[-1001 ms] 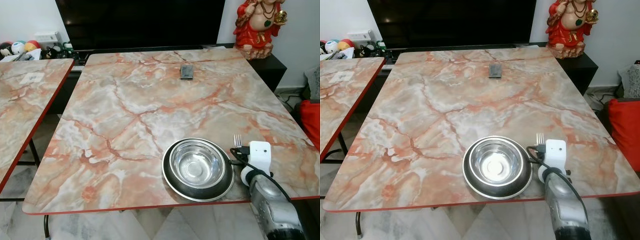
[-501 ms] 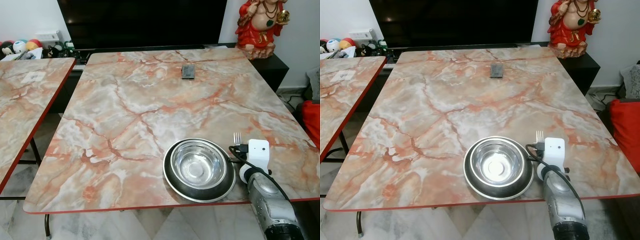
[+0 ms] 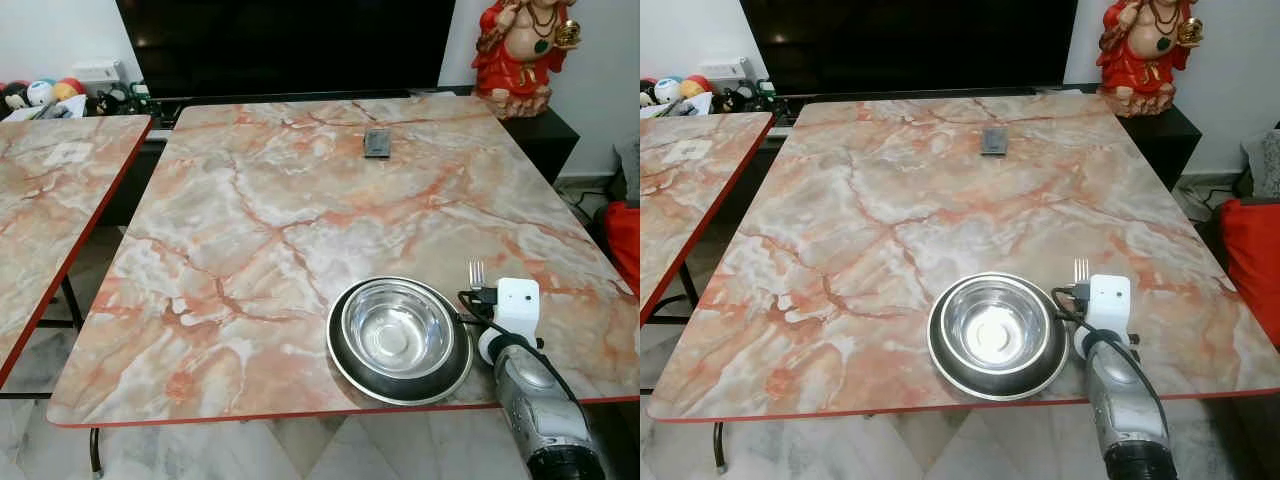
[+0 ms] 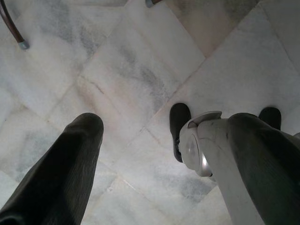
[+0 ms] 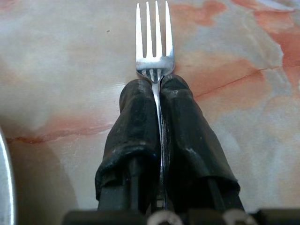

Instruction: Setting the table

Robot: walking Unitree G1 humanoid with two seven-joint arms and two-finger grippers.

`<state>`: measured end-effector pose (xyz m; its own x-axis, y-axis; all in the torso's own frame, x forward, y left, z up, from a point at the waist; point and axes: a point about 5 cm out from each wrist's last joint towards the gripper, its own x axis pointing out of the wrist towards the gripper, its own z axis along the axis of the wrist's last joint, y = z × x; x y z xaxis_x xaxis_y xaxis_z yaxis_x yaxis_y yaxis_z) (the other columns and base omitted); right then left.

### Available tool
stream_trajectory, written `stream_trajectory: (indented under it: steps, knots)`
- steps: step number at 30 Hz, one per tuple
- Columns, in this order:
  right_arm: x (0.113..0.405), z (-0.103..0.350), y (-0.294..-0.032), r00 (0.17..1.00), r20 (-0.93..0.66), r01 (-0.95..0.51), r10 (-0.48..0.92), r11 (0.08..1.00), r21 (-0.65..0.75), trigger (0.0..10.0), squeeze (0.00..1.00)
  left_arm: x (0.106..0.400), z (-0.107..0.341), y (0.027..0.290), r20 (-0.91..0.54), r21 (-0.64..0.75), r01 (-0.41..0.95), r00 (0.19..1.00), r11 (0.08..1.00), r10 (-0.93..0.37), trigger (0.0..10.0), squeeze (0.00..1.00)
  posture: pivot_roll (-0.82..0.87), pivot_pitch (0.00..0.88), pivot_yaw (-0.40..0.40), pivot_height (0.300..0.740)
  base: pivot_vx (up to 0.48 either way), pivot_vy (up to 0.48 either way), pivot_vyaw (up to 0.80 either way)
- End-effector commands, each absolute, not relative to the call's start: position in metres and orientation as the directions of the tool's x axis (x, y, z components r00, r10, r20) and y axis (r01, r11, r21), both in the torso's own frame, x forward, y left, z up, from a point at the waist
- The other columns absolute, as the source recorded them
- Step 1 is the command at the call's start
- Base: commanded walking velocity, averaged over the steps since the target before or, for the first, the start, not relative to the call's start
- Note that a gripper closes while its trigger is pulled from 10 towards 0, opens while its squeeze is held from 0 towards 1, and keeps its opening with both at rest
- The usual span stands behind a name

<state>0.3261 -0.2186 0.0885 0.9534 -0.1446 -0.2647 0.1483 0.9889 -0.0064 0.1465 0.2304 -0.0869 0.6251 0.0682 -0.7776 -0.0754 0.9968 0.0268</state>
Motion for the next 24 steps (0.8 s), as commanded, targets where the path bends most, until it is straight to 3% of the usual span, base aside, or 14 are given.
stream_trajectory:
  steps: [1, 2, 3, 7, 8, 24]
  knots:
    - [0.3267, 0.0887, -0.22, 0.952, -0.265, 0.155, -0.151, 0.988, -0.006, 10.0, 0.45, 0.1351, -0.0913, 0.2321, -0.805, 0.035, -0.078, 0.589, 0.996, 0.074, 10.0, 0.0, -0.01, 0.126, 0.05, 0.74, 0.0, 0.0, 0.0]
    - [0.3266, 0.0889, -0.2196, 0.953, -0.263, 0.153, -0.149, 0.988, -0.005, 10.0, 0.69, 0.1348, -0.0914, 0.2323, -0.806, 0.036, -0.078, 0.588, 0.996, 0.075, 10.0, 0.0, -0.01, 0.126, 0.05, 0.74, 0.0, 0.0, 0.0]
    - [0.3266, 0.0887, -0.219, 0.953, -0.263, 0.152, -0.148, 0.988, -0.005, 10.0, 0.73, 0.1339, -0.0915, 0.2328, -0.807, 0.037, -0.078, 0.586, 0.996, 0.076, 10.0, 0.0, -0.01, 0.126, 0.05, 0.74, 0.0, 0.0, 0.0]
    - [0.3267, 0.0884, -0.2189, 0.953, -0.263, 0.154, -0.151, 0.988, -0.007, 10.0, 0.65, 0.1335, -0.0917, 0.2329, -0.807, 0.037, -0.078, 0.585, 0.996, 0.076, 10.0, 0.0, -0.01, 0.128, 0.051, 0.74, 0.0, 0.0, 0.0]
    - [0.3268, 0.0882, -0.219, 0.953, -0.263, 0.155, -0.153, 0.988, -0.011, 10.0, 0.0, 0.1334, -0.0917, 0.2329, -0.807, 0.036, -0.078, 0.585, 0.996, 0.075, 10.0, 0.0, -0.01, 0.128, 0.051, 0.74, 0.0, 0.0, 0.0]
    - [0.3268, 0.0878, -0.2205, 0.95, -0.264, 0.163, -0.164, 0.986, -0.027, 10.0, 0.0, 0.134, -0.0918, 0.2315, -0.807, 0.032, -0.076, 0.587, 0.997, 0.071, 10.0, 0.0, -0.01, 0.131, 0.049, 0.74, 0.0, 0.0, 0.0]
